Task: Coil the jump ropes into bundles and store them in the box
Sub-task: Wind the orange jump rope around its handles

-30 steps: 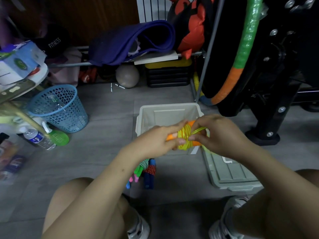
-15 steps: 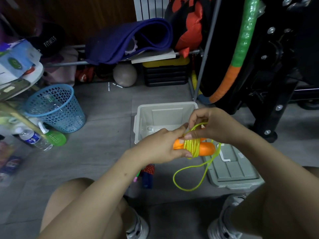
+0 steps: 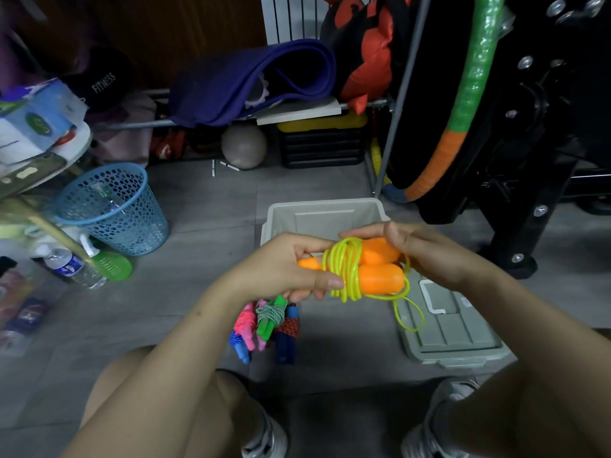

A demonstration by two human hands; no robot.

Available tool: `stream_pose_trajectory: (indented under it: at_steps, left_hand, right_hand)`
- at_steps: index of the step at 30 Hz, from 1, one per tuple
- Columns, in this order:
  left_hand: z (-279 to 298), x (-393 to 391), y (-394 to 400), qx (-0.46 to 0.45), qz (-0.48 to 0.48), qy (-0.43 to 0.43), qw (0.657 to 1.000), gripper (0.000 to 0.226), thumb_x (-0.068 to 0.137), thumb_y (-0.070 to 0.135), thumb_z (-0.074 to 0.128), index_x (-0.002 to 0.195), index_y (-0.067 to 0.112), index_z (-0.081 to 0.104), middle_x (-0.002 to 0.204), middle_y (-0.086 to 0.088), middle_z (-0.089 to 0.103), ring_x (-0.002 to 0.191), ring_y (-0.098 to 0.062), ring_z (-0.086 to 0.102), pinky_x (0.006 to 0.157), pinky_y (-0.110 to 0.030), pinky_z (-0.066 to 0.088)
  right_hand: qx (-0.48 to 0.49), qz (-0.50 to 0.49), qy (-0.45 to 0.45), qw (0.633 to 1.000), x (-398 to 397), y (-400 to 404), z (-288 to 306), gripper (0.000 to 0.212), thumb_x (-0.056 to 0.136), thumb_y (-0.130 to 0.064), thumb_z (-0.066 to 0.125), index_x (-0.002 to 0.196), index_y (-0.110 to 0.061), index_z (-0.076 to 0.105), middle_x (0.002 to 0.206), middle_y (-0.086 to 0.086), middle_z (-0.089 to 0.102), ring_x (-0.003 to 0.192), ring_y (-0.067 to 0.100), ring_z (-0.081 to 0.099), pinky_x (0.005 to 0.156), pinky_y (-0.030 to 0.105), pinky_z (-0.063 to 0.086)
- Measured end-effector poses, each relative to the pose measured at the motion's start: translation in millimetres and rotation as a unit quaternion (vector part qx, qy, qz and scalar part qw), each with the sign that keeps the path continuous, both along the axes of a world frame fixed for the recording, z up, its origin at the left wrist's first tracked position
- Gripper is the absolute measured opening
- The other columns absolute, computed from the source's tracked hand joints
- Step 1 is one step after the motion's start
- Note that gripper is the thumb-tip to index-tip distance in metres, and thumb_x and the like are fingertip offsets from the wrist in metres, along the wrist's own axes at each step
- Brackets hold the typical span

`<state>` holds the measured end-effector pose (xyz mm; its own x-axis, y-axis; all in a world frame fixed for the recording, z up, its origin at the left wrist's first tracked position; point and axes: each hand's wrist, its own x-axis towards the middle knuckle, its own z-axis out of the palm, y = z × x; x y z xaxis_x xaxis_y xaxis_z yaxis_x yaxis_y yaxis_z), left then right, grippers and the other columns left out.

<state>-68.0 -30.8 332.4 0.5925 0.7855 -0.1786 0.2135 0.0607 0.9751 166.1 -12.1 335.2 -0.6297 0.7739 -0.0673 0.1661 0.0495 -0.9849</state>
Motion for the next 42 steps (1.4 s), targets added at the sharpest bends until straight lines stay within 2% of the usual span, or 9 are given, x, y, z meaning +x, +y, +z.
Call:
stream_pose_trajectory:
  at_steps: [7,10,15,18,23,31,34,38,42]
  left_hand:
    - [-5,3,-1,-0.024,0.026,-0.031,0.999,0.079,0.073,0.021,0.074,0.137,0.043,0.034,0.061,-0.013,0.064,0.037,-0.014,0.048,0.037,-0.021,0.035]
    - [-3,4,-3,-0.027,0.032,-0.071,0.997,0.063,0.071,0.030,0.072,0.128,0.047,0.051,0.062,-0.013,0.063,0.038,-0.014,0.046,0.038,-0.020,0.035]
    - [-1,11,-2,-0.035,0.114,-0.102,0.988,0.049,0.074,0.022,0.075,0.117,0.042,0.060,0.059,-0.015,0.062,0.033,-0.014,0.043,0.036,-0.019,0.030]
    - [-2,17,-1,-0.031,0.153,-0.110,0.982,0.052,0.068,0.028,0.075,0.117,0.034,0.059,0.058,-0.015,0.061,0.032,-0.015,0.043,0.035,-0.019,0.028]
    - [-7,24,5,-0.021,0.188,-0.070,0.979,0.055,0.066,0.033,0.070,0.114,0.014,0.053,0.055,-0.010,0.061,0.032,-0.016,0.044,0.034,-0.018,0.029]
    - [-12,26,10,0.037,0.166,-0.014,0.985,0.008,0.093,0.023,0.057,0.099,0.018,0.060,0.059,-0.004,0.060,0.039,-0.013,0.048,0.037,-0.019,0.034]
    - [-12,27,11,0.043,0.148,-0.015,0.988,0.015,0.097,0.026,0.050,0.092,0.018,0.060,0.063,-0.004,0.059,0.043,-0.013,0.049,0.039,-0.018,0.036]
    - [-14,22,14,0.071,0.160,0.029,0.984,0.011,0.099,0.026,0.048,0.101,0.024,0.059,0.066,-0.003,0.060,0.045,-0.012,0.049,0.040,-0.018,0.036]
    - [-19,20,17,0.119,0.184,0.112,0.969,0.021,0.098,0.025,0.048,0.117,0.019,0.056,0.067,-0.001,0.061,0.044,-0.009,0.048,0.042,-0.017,0.037]
  right_hand:
    - [-0.107,0.000,0.058,0.993,2,-6,-9,0.084,0.055,-0.065,0.078,0.123,-0.020,0.059,0.122,0.013,0.062,0.110,0.031,0.061,0.090,0.042,0.047]
    - [-0.149,-0.004,0.116,0.982,0,-4,-19,0.099,0.058,-0.067,0.075,0.134,-0.009,0.048,0.130,0.024,0.053,0.118,0.039,0.052,0.101,0.052,0.038]
    - [-0.181,0.001,0.188,0.965,-13,-8,-25,0.113,0.049,-0.083,0.063,0.130,-0.006,0.043,0.102,0.010,0.043,0.076,0.014,0.039,0.064,0.022,0.037]
    - [-0.126,-0.018,0.132,0.983,-19,-11,-33,0.115,0.055,-0.084,0.061,0.132,-0.001,0.038,0.110,0.005,0.036,0.085,0.018,0.034,0.073,0.025,0.033]
    - [-0.019,-0.041,-0.018,0.999,-33,-27,-27,0.028,0.090,-0.051,0.043,0.087,-0.027,0.057,0.063,-0.030,0.055,0.063,-0.011,0.047,0.067,0.013,0.036]
    - [0.009,-0.150,0.014,0.989,-41,-26,-36,0.033,0.085,-0.045,0.048,0.077,-0.017,0.063,0.062,0.001,0.037,0.051,0.006,0.031,0.050,0.019,0.028]
    - [-0.004,-0.187,-0.001,0.982,-42,-26,-35,0.047,0.085,-0.051,0.055,0.073,-0.006,0.059,0.057,0.002,0.036,0.047,0.005,0.030,0.049,0.022,0.026]
    - [0.084,-0.199,-0.166,0.962,-41,-27,-30,0.050,0.092,-0.043,0.050,0.051,-0.016,0.054,0.041,-0.009,0.047,0.042,0.001,0.045,0.050,0.014,0.034]
    - [0.209,-0.131,-0.273,0.930,-39,-32,-23,0.039,0.094,-0.038,0.051,0.068,-0.012,0.064,0.054,-0.002,0.055,0.057,0.009,0.053,0.057,0.023,0.036]
